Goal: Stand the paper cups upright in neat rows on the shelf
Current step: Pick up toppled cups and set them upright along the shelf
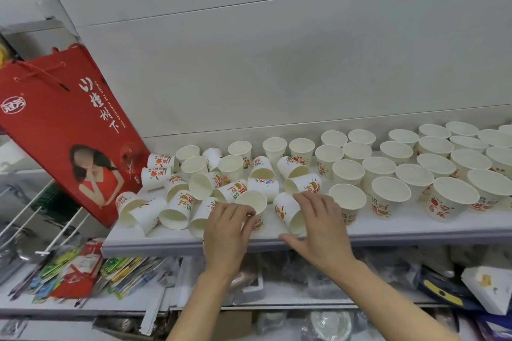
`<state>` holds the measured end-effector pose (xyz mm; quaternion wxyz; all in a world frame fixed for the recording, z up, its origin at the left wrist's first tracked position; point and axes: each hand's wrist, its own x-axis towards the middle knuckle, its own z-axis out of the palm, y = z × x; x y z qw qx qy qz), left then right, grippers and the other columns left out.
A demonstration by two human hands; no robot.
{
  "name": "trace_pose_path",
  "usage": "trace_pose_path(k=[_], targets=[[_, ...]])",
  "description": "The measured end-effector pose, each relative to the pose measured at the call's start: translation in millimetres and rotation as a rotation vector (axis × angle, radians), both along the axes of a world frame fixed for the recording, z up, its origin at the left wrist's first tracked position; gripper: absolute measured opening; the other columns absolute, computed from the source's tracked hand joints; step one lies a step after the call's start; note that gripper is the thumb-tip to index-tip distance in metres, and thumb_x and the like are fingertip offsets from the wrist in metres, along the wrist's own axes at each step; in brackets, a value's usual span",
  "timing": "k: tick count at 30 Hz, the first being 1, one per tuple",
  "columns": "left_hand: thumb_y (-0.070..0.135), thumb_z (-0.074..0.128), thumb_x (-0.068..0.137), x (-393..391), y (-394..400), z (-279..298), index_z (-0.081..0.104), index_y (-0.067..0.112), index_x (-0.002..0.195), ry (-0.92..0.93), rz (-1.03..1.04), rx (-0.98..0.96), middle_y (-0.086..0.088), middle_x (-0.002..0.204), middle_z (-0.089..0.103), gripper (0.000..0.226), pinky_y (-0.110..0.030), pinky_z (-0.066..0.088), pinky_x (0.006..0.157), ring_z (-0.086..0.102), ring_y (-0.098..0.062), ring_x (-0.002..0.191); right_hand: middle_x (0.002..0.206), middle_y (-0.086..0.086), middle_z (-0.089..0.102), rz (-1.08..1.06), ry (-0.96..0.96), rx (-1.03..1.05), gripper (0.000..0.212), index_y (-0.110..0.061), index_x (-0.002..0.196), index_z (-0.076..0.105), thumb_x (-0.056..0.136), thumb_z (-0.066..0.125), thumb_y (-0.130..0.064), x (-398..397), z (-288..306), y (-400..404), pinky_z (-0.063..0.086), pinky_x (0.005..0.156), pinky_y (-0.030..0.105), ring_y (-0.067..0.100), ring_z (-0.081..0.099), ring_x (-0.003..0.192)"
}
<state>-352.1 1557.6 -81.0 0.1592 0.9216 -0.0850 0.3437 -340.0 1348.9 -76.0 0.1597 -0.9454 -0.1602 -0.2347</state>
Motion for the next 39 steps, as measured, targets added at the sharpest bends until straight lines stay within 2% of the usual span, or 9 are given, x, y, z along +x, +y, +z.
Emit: trace_pose_path(k=[4, 8, 15, 19, 25, 31, 35, 37, 39], targets=[[0.041, 0.065, 0.088, 11.8, 0.3, 13.9, 0.07, 0.023, 0.097, -0.018, -0.044, -0.06, 0.009, 0.096, 0.068, 0.021, -0.026, 0.046, 0.077, 0.056, -0.015, 0.094, 0.114, 0.007, 0.058, -0.112, 0.061, -0.145, 0.084, -0.014, 0.115, 0.05, 0.054, 0.075, -0.066, 7.9, 1.4, 15.2, 0.046, 0.084, 0.043, 0.03, 0.051, 0.102], [0.03, 0.071, 0.086, 51.0, -9.5, 47.5, 0.072, 0.023, 0.098, -0.049, -0.08, -0.057, 0.008, 0.096, 0.069, 0.014, -0.027, 0.044, 0.075, 0.056, -0.016, 0.093, 0.105, 0.007, 0.059, -0.157, 0.085, -0.198, 0.067, -0.016, 0.106, 0.05, 0.059, 0.076, -0.057, 14.5, 1.2, 15.3, 0.042, 0.079, 0.04, 0.028, 0.05, 0.095], [0.04, 0.06, 0.089, 143.0, -59.6, 82.5, 0.067, 0.029, 0.112, 0.491, -0.144, 0.184, 0.003, 0.107, 0.066, 0.026, -0.033, 0.046, 0.077, 0.059, -0.022, 0.102, 0.098, -0.001, 0.055, -0.055, -0.007, -0.184, 0.05, -0.023, 0.101, 0.051, 0.063, 0.07, -0.048, 12.3, 7.5, -1.8, 0.043, 0.073, 0.036, 0.024, 0.051, 0.087], [0.038, 0.061, 0.085, 159.2, -83.1, 73.3, 0.07, 0.02, 0.104, 0.593, -0.115, 0.25, -0.002, 0.102, 0.068, 0.027, -0.031, 0.048, 0.075, 0.064, -0.026, 0.095, 0.107, -0.002, 0.052, 0.021, 0.032, -0.083, 0.057, -0.025, 0.107, 0.049, 0.06, 0.077, -0.041, 12.0, 13.3, -9.3, 0.047, 0.076, 0.033, 0.022, 0.052, 0.093], [0.02, 0.054, 0.082, 167.0, -82.3, 59.9, 0.067, 0.015, 0.084, 0.523, -0.055, 0.145, -0.005, 0.083, 0.065, 0.015, -0.028, 0.038, 0.058, 0.064, -0.029, 0.082, 0.105, -0.002, 0.056, 0.118, 0.018, -0.142, 0.064, -0.024, 0.113, 0.056, 0.056, 0.08, -0.042, 27.0, 20.9, -22.3, 0.048, 0.074, 0.032, 0.022, 0.053, 0.092], [0.02, 0.059, 0.083, 169.7, -68.0, 63.1, 0.072, 0.02, 0.087, 0.511, 0.044, -0.099, -0.001, 0.086, 0.07, 0.013, -0.026, 0.041, 0.061, 0.064, -0.026, 0.083, 0.106, -0.005, 0.063, 0.124, 0.033, -0.362, 0.066, -0.025, 0.113, 0.06, 0.054, 0.074, -0.051, 50.3, 26.7, -25.8, 0.046, 0.075, 0.035, 0.025, 0.054, 0.091], [0.02, 0.066, 0.077, 171.2, -59.6, 58.6, 0.073, 0.023, 0.081, 0.578, 0.098, -0.253, 0.001, 0.083, 0.072, 0.008, -0.025, 0.044, 0.063, 0.065, -0.024, 0.082, 0.118, -0.01, 0.064, 0.11, 0.226, -0.025, 0.066, -0.031, 0.123, 0.061, 0.074, 0.045, -0.072, 58.5, 39.3, -20.7, 0.036, 0.09, 0.034, 0.02, 0.052, 0.106], [0.02, 0.067, 0.076, 172.2, -55.9, 56.5, 0.073, 0.021, 0.08, 0.599, 0.112, -0.272, 0.0, 0.078, 0.072, 0.008, -0.026, 0.047, 0.064, 0.066, -0.024, 0.08, 0.104, -0.009, 0.07, 0.008, 0.214, 0.201, 0.036, -0.03, 0.108, 0.07, 0.085, 0.055, -0.054, 74.1, 50.0, -26.4, 0.039, 0.085, 0.034, 0.019, 0.056, 0.098], [0.02, 0.066, 0.075, 173.4, -53.3, 55.4, 0.072, 0.021, 0.078, 0.606, 0.117, -0.289, -0.001, 0.075, 0.071, 0.007, -0.027, 0.049, 0.064, 0.066, -0.024, 0.079, 0.09, -0.006, 0.072, -0.112, 0.249, 0.227, 0.015, -0.026, 0.092, 0.074, 0.084, 0.064, -0.034, 93.5, 63.9, -34.5, 0.043, 0.075, 0.032, 0.02, 0.06, 0.09]])
